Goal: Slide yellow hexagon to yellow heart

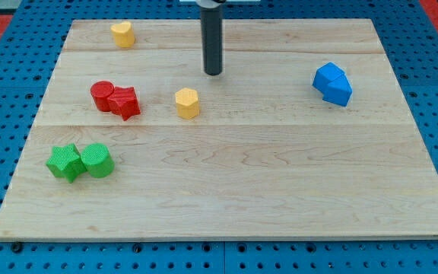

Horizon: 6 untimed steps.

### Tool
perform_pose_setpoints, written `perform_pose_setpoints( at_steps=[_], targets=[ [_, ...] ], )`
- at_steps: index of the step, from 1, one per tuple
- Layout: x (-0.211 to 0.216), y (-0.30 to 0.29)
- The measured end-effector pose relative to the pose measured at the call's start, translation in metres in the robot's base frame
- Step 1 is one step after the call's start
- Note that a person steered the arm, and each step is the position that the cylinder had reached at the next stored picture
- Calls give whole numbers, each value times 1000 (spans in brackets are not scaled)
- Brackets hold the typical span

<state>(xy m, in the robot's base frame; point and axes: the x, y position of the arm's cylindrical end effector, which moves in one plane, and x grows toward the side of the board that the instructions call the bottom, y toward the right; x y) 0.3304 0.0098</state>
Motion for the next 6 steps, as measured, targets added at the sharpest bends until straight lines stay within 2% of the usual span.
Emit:
perform_pose_setpoints(
  at_steps=[1, 2, 3, 4, 5, 6],
  targets=[
    [78, -11],
    [106, -30],
    [65, -76],
    [0, -113],
    [-36, -151],
    [-36, -150]
  ],
)
